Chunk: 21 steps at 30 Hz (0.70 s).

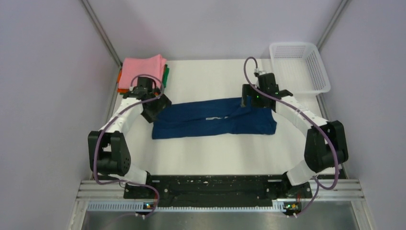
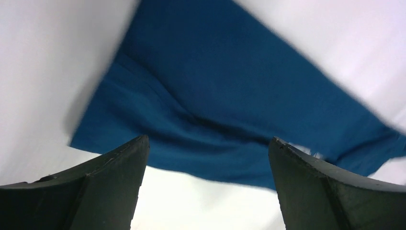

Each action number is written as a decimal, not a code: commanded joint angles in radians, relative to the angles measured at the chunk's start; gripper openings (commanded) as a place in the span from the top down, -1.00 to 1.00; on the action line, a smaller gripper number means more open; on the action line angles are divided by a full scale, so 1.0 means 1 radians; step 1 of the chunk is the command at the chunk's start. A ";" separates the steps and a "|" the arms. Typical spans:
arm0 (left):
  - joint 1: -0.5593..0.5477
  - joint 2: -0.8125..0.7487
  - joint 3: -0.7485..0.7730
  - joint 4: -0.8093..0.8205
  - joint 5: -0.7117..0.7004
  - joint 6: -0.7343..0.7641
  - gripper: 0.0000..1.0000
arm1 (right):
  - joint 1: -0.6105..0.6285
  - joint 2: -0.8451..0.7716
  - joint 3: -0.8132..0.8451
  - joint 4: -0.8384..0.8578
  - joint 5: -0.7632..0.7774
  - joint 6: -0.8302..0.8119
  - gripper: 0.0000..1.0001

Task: Fold and stack the t-shirts
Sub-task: Fold the other side of the tshirt into a rectangle

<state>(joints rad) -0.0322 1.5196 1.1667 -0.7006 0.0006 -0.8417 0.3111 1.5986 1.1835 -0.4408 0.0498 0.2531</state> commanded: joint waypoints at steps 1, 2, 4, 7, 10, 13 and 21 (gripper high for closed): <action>-0.136 0.002 -0.072 0.073 0.099 0.068 -0.98 | -0.004 -0.075 -0.171 0.246 -0.238 0.148 -0.97; -0.161 0.010 -0.079 0.080 0.081 0.070 -0.97 | -0.005 -0.075 -0.196 0.266 -0.238 0.156 -0.97; -0.190 0.035 -0.087 0.110 0.087 0.078 -0.98 | -0.005 -0.060 -0.215 0.275 -0.233 0.162 -0.97; -0.192 0.091 -0.075 0.153 0.135 0.084 -0.98 | -0.004 -0.021 -0.228 0.328 -0.249 0.175 -0.97; -0.192 0.132 -0.062 0.174 0.148 0.082 -0.98 | -0.001 0.031 -0.211 0.387 -0.205 0.182 -0.97; -0.192 0.148 -0.048 0.156 0.125 0.086 -0.98 | -0.002 0.107 -0.153 0.409 -0.212 0.181 -0.97; -0.184 0.099 -0.044 0.073 0.020 0.088 -0.98 | 0.039 0.237 -0.044 0.460 -0.242 0.223 -0.97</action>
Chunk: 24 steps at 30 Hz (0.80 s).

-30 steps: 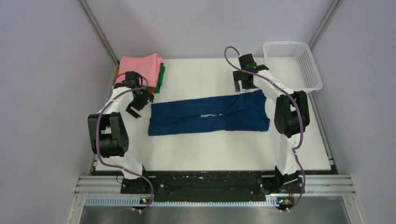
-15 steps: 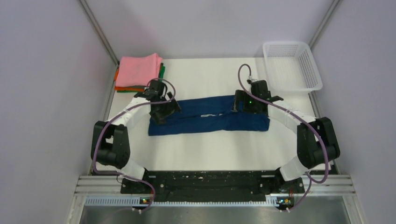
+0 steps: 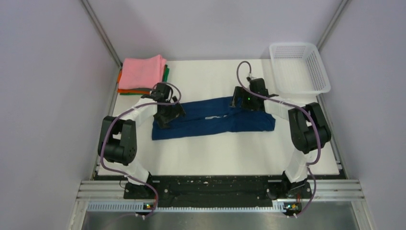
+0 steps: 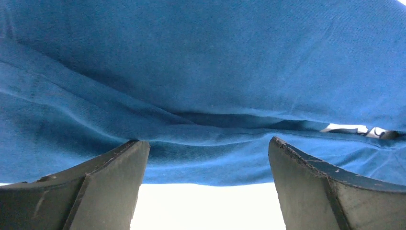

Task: Fold and stack the t-shirts
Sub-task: Fold the other side of the tshirt into a rectangle

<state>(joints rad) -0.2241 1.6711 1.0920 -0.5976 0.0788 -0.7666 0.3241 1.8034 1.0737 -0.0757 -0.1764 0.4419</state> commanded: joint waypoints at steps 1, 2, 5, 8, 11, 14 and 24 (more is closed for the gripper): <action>0.008 -0.058 0.030 -0.033 -0.057 0.013 -0.98 | 0.034 0.039 0.085 0.101 -0.015 0.039 -0.97; 0.008 -0.063 0.026 -0.035 -0.056 0.013 -0.97 | 0.045 0.046 0.110 0.101 -0.008 0.039 -0.97; 0.008 -0.070 0.025 -0.043 -0.057 0.012 -0.98 | 0.071 0.075 0.192 0.096 0.011 0.036 -0.97; 0.008 -0.076 0.026 -0.054 -0.058 0.007 -0.97 | 0.080 0.113 0.264 0.113 -0.031 0.058 -0.97; 0.008 -0.087 0.023 -0.070 -0.066 0.007 -0.97 | 0.097 0.114 0.285 0.099 -0.026 0.055 -0.97; 0.008 -0.106 0.010 -0.080 -0.069 0.007 -0.97 | 0.098 0.053 0.223 0.051 0.075 0.047 -0.97; 0.007 -0.097 -0.131 0.121 0.040 0.028 -0.98 | 0.004 -0.097 -0.059 0.031 0.189 0.059 -0.98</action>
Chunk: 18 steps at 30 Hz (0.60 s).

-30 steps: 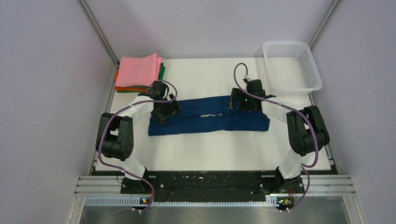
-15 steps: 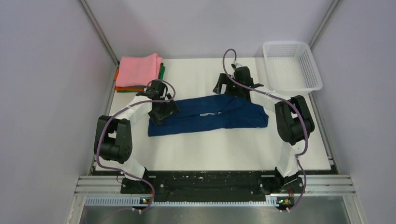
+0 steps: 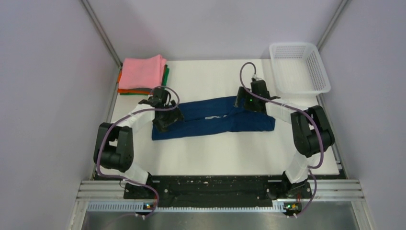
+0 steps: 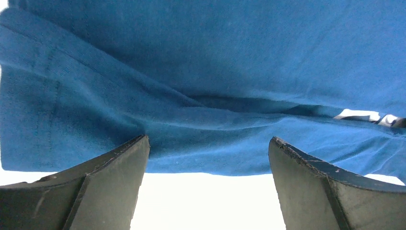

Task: Fold and stack the t-shirts
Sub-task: Fold the other side of the tshirt into a rectangle

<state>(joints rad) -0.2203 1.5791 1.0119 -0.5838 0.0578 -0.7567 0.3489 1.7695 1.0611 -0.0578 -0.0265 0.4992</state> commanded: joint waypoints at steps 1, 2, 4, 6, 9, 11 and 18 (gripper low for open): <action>0.003 0.006 -0.055 0.113 0.064 0.020 -0.97 | -0.021 -0.066 -0.056 0.016 0.044 0.001 -0.97; 0.004 0.019 -0.057 0.116 0.063 0.022 -0.97 | -0.021 -0.066 -0.066 0.022 0.060 -0.001 -0.97; 0.004 0.037 -0.064 0.122 0.063 0.026 -0.98 | -0.021 -0.051 -0.069 0.026 0.081 -0.013 -0.97; 0.003 0.045 -0.074 0.133 0.066 0.028 -0.98 | -0.022 -0.024 -0.055 0.031 0.056 -0.020 -0.98; 0.004 0.051 -0.078 0.131 0.061 0.030 -0.98 | -0.020 0.012 -0.037 0.082 -0.044 -0.017 -0.97; 0.004 0.050 -0.081 0.127 0.051 0.030 -0.98 | -0.014 0.019 -0.017 0.105 -0.085 -0.015 -0.97; 0.003 0.048 -0.076 0.150 0.069 0.013 -0.98 | 0.038 0.012 0.091 0.087 -0.100 -0.035 -0.97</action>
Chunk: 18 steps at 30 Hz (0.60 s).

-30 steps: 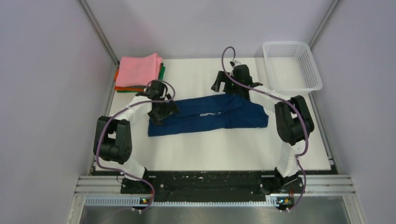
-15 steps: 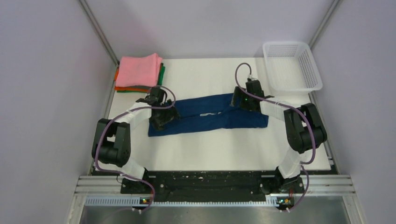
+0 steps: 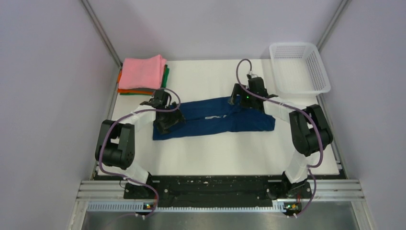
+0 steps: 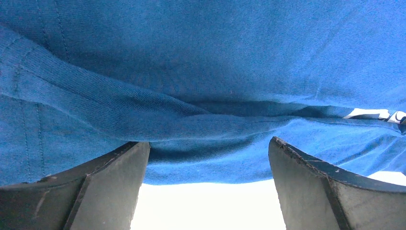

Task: Fold and stack the t-shirts
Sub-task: Fold the other side of the tshirt into a rectangle

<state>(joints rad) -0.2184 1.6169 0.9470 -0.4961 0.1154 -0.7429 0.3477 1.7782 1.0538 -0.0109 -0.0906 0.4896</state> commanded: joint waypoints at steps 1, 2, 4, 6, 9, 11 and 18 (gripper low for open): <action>0.001 0.010 -0.008 0.061 0.014 0.000 -0.97 | 0.049 0.010 0.118 0.035 -0.035 -0.029 -0.97; 0.001 0.011 -0.004 0.058 0.014 0.000 -0.97 | 0.058 0.018 0.135 0.032 -0.039 -0.031 -0.97; 0.002 0.004 0.001 0.047 0.005 0.003 -0.98 | 0.070 0.050 0.175 0.029 -0.062 -0.033 -0.97; 0.002 -0.008 0.011 0.021 -0.014 0.011 -0.98 | 0.076 0.089 0.212 0.023 -0.083 -0.034 -0.97; 0.002 -0.042 0.022 -0.018 -0.063 0.019 -0.98 | 0.079 0.106 0.246 0.013 -0.073 -0.046 -0.98; 0.002 -0.069 0.021 -0.031 -0.080 0.022 -0.97 | 0.080 0.076 0.231 -0.029 -0.037 -0.063 -0.97; 0.001 -0.111 -0.002 -0.039 -0.084 0.025 -0.97 | 0.045 -0.098 0.055 -0.082 0.170 -0.055 -0.98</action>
<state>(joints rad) -0.2184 1.5562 0.9482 -0.5278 0.0532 -0.7319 0.4221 1.8084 1.1816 -0.0608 -0.0479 0.4305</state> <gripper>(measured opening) 0.987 0.986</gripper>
